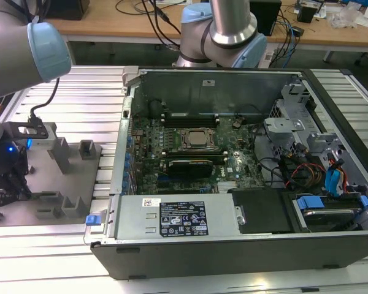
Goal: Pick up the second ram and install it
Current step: 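Pick up the second ram and move it above second insertion slot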
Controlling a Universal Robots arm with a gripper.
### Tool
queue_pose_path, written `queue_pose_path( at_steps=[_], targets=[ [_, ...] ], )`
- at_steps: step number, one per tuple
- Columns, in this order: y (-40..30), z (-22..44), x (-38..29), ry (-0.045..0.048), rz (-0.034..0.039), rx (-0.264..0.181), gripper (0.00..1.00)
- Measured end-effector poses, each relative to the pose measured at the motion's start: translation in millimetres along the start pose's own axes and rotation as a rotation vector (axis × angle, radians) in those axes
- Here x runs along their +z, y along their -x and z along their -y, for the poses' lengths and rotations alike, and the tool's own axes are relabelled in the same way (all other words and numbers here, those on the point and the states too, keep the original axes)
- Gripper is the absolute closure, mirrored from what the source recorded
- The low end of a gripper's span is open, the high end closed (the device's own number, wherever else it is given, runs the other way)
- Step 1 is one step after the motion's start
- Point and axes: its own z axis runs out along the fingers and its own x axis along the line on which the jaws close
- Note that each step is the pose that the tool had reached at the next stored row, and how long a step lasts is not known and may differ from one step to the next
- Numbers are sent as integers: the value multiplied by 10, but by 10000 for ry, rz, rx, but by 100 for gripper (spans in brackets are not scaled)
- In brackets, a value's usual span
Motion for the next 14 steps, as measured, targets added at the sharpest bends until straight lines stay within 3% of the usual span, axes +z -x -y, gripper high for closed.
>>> queue_pose_path(
  at_steps=[14],
  targets=[
    [5, -12, -259, 1, -1, 0, 86]
  ],
)
